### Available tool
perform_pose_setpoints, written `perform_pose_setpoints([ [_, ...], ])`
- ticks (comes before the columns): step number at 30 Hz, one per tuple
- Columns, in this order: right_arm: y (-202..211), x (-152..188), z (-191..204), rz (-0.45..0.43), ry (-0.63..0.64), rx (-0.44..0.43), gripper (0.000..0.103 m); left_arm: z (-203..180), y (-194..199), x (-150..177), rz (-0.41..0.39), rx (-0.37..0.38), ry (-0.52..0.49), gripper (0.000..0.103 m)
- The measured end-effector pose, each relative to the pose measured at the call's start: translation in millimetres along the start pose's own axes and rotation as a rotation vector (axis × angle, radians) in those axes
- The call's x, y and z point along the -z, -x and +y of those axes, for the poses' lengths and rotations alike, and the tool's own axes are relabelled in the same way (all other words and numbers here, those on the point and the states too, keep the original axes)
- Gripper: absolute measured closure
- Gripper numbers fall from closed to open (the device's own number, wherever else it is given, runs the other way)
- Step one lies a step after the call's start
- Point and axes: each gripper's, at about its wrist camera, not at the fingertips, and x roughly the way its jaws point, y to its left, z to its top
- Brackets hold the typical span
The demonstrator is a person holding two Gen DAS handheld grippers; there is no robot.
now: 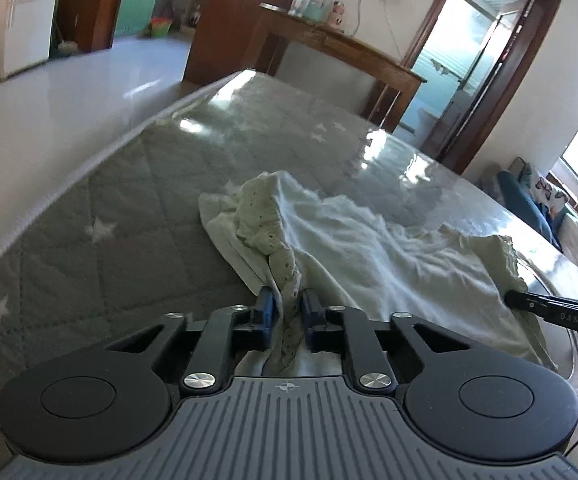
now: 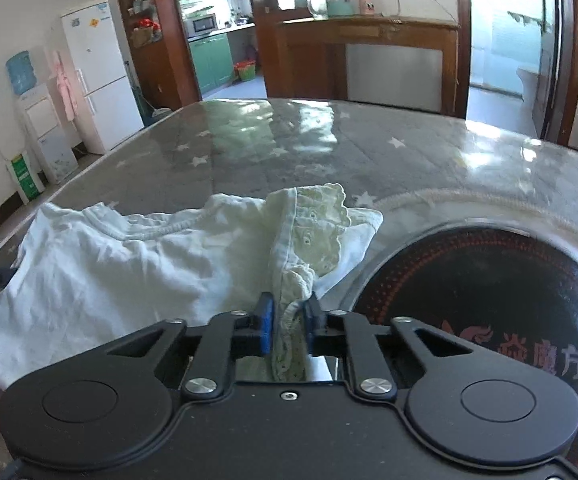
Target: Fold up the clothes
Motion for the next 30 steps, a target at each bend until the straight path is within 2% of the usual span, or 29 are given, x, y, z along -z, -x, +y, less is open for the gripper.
perform_pose_setpoints([
  [8,24.2,-23.3,12.5,-0.083,0.067,0.015,0.091,-32.6,16.3,-43.4,-0.123,0.059,-0.063,0.094],
  [13,32.7,-54.9,16.2,-0.160,0.100,0.047,0.091,-54.5,14.2,-75.0,-0.211,0.067,-0.113,0.098],
  [16,30.3,-66.8,12.3,-0.176,0.097,0.066,0.091,-59.5,2.6,-86.8,-0.180,0.073,-0.102,0.098],
  [20,17.1,-67.1,7.3,-0.150,0.108,0.090,0.091,-60.5,-10.6,-78.3,-0.137,0.042,-0.104,0.097],
  [21,14.1,-65.0,6.3,-0.142,0.111,0.094,0.091,-58.9,-14.4,-73.5,-0.118,0.029,-0.104,0.095],
  [22,12.3,-63.1,5.9,-0.138,0.112,0.097,0.091,-56.2,-18.2,-67.4,-0.099,0.010,-0.103,0.084],
  [23,9.0,-59.7,4.7,-0.130,0.110,0.101,0.091,-54.4,-21.5,-61.7,-0.085,-0.006,-0.100,0.068],
  [24,5.8,-55.2,4.0,-0.120,0.106,0.103,0.091,-52.3,-23.9,-57.3,-0.077,-0.019,-0.096,0.063],
  [27,0.8,-48.2,2.1,-0.107,0.098,0.108,0.091,-40.2,-29.7,-46.2,-0.063,-0.042,-0.054,0.056],
  [29,0.6,-47.0,2.8,-0.105,0.091,0.110,0.091,-34.1,-36.5,-42.0,-0.040,-0.038,-0.007,0.044],
  [30,0.1,-46.7,2.4,-0.103,0.090,0.110,0.091,-31.6,-40.2,-40.3,-0.027,-0.035,0.017,0.043],
])
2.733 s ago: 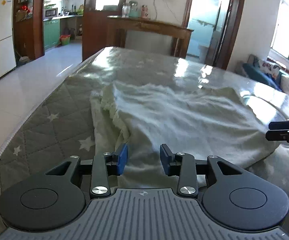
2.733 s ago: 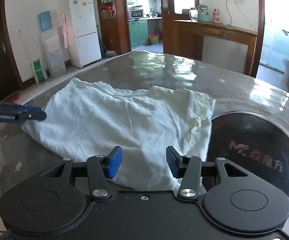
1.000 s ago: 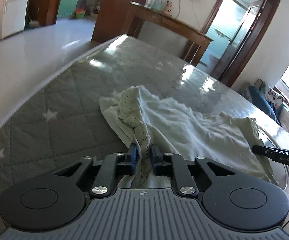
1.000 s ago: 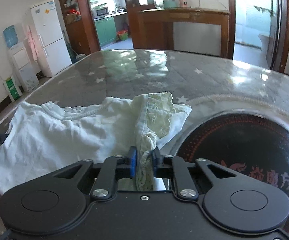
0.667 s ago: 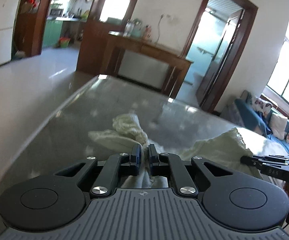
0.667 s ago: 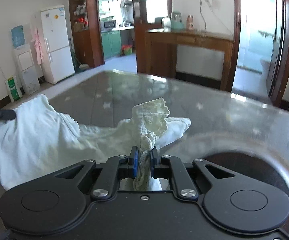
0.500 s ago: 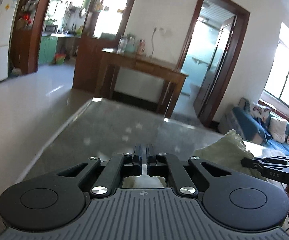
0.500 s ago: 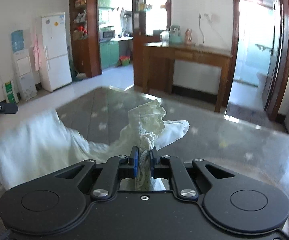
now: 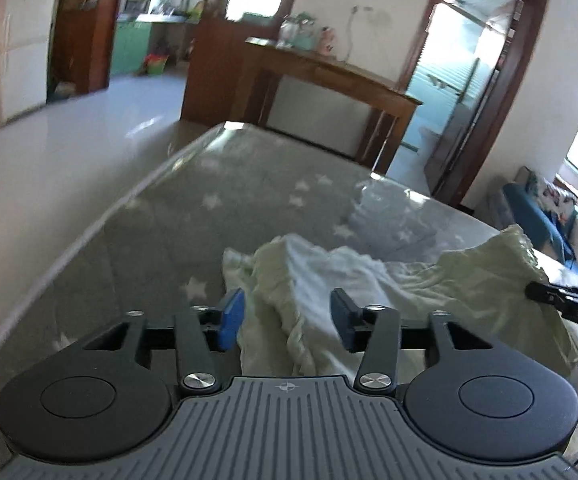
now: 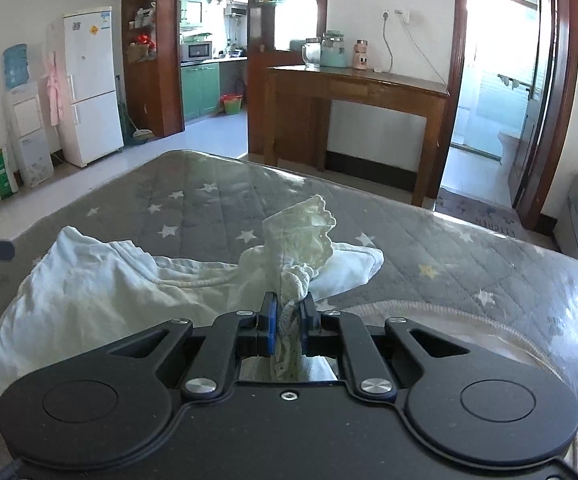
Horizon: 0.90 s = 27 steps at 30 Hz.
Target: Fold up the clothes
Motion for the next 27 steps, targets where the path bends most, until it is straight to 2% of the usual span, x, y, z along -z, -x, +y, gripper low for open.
perform_pose_setpoints([
  [8,-3.5,3.0,-1.4,0.012,0.007,-0.003,0.091,22.1,-26.6,7.1,0.095,0.031,0.158,0.041],
  [12,-6.0,4.0,-4.3,0.022,0.005,-0.004,0.091,20.0,-32.8,3.6,0.098,0.063,0.168,0.043],
  [13,-6.6,4.1,-4.5,0.024,0.006,-0.004,0.091,18.3,-35.1,2.9,0.105,0.073,0.165,0.058],
  [14,-6.6,4.1,-4.7,0.023,0.008,-0.002,0.091,16.1,-38.1,2.2,0.118,0.088,0.162,0.088],
  [18,-2.9,2.3,-3.4,0.009,0.019,0.001,0.091,7.6,-40.7,-5.3,0.106,0.100,0.155,0.092],
  [27,9.1,-18.8,8.4,-0.071,0.036,-0.004,0.091,-17.3,-13.6,-60.6,-0.051,0.095,0.066,0.094],
])
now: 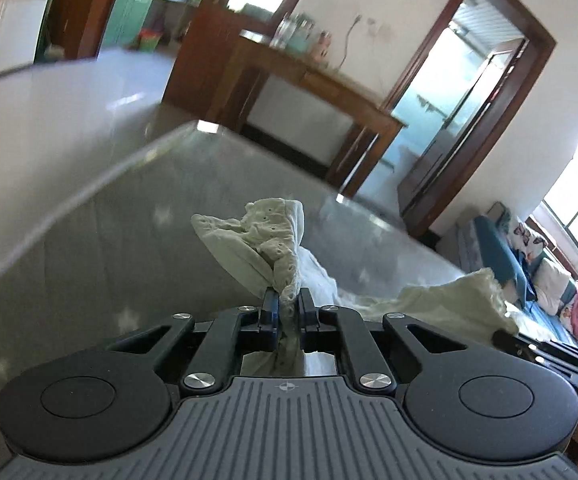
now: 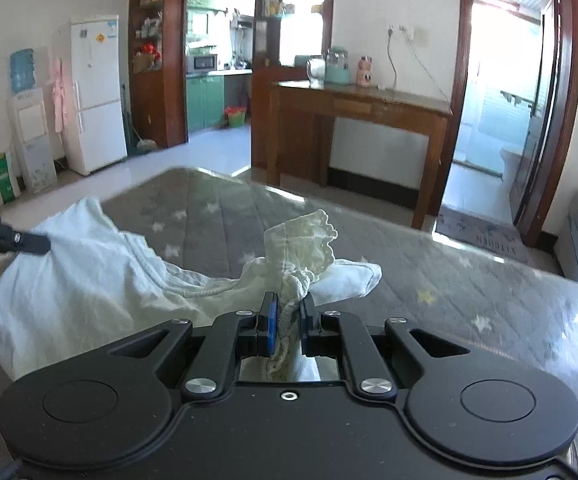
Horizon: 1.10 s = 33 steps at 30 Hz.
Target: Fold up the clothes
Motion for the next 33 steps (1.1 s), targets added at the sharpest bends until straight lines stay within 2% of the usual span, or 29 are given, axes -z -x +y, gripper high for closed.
perform_pose_setpoints([
  [6,-5.0,-15.7,6.6,-0.042,-0.001,-0.004,0.091,-2.9,6.0,-17.0,-0.048,-0.044,-0.016,0.094],
  [13,-26.7,-1.0,9.2,0.022,0.018,0.015,0.091,15.0,-19.8,1.3,0.065,-0.129,0.009,0.093],
  [17,-31.6,11.6,14.1,0.051,0.047,0.036,0.091,14.8,-16.7,3.0,0.071,-0.136,0.009,0.093],
  [21,-22.9,1.7,16.3,0.022,0.058,0.037,0.091,-0.3,0.7,-7.8,0.025,-0.125,-0.038,0.094],
  [27,-1.6,-22.5,22.8,-0.067,0.073,0.041,0.091,-26.1,29.1,-20.4,-0.069,-0.144,-0.115,0.094],
  [33,23.5,-42.4,24.0,-0.145,0.080,0.037,0.091,-46.0,58.0,-34.6,-0.117,-0.138,-0.137,0.094],
])
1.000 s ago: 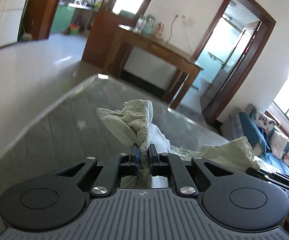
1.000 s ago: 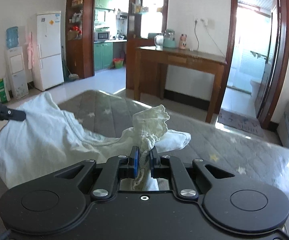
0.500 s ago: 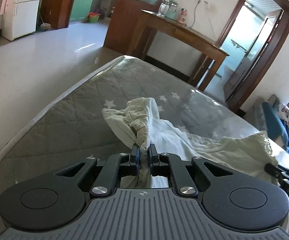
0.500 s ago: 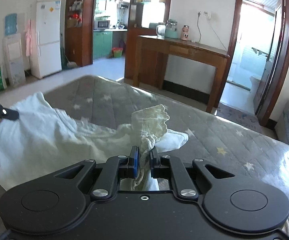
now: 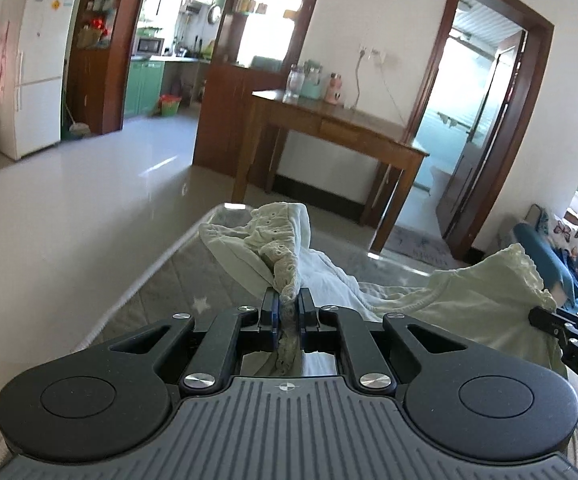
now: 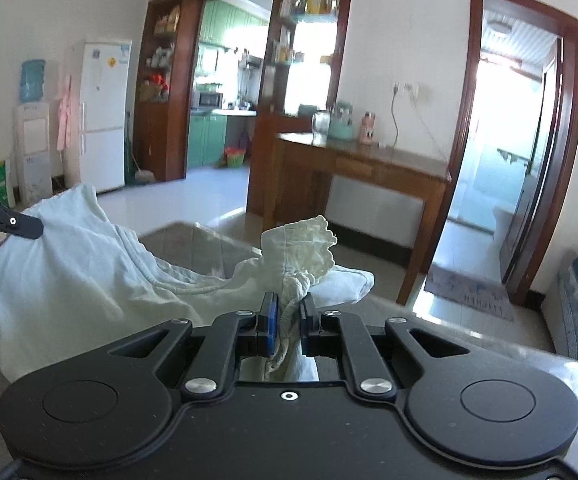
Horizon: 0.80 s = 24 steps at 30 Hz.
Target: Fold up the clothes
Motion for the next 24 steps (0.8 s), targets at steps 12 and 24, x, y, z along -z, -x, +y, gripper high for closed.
perform_pose_setpoints([
  [12,47.1,-11.7,-0.9,-0.073,0.045,-0.005,0.091,-19.3,61.2,-6.6,-0.043,-0.008,-0.046,0.093],
  [24,84.2,-0.1,8.9,-0.075,0.093,0.013,0.091,-25.4,102.8,17.1,-0.037,0.005,-0.078,0.093],
])
